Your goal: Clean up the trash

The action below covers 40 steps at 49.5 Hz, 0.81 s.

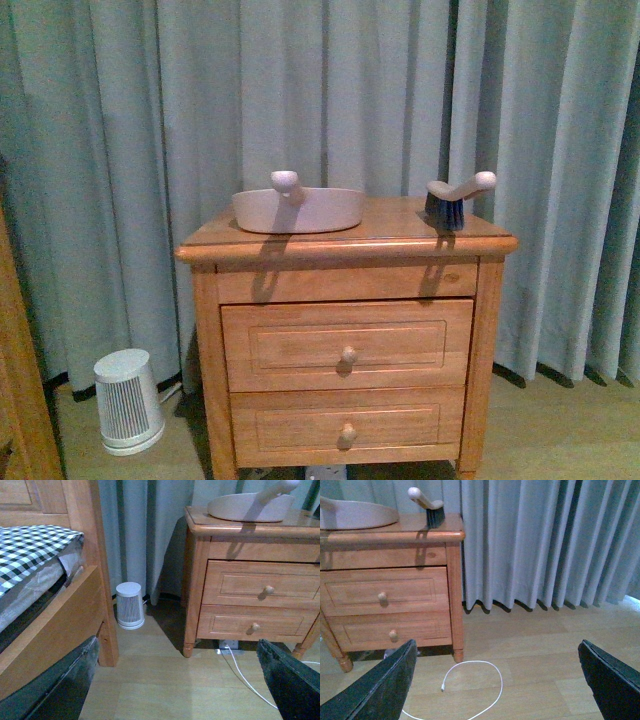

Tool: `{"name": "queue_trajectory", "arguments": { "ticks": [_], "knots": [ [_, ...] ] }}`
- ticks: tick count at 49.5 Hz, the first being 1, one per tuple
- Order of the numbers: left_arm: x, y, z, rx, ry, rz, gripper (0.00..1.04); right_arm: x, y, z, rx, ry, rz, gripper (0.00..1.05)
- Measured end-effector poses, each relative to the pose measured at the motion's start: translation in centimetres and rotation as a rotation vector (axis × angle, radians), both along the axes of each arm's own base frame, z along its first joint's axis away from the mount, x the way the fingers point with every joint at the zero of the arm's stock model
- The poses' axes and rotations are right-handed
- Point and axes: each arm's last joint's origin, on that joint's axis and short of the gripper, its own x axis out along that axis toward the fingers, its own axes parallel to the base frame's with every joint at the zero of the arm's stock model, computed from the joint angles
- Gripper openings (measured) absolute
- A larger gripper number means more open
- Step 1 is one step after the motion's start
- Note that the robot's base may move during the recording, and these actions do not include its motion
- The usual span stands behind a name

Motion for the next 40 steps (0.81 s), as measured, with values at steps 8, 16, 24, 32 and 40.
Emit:
{"name": "queue_trajectory", "arguments": {
  "ticks": [8,16,24,32,40],
  "knots": [
    [0.0,0.0,0.0,0.0,0.0,0.0,0.97,0.0,0.0,0.0,0.0,0.0,0.0,0.97],
    [0.0,0.0,0.0,0.0,0.0,0.0,0.97,0.0,0.0,0.0,0.0,0.0,0.0,0.97],
    [0.0,0.0,0.0,0.0,0.0,0.0,0.97,0.0,0.0,0.0,0.0,0.0,0.0,0.97],
    [0.0,0.0,0.0,0.0,0.0,0.0,0.97,0.0,0.0,0.0,0.0,0.0,0.0,0.97],
    [0.0,0.0,0.0,0.0,0.0,0.0,0.97,0.0,0.0,0.0,0.0,0.0,0.0,0.97]
  ]
}}
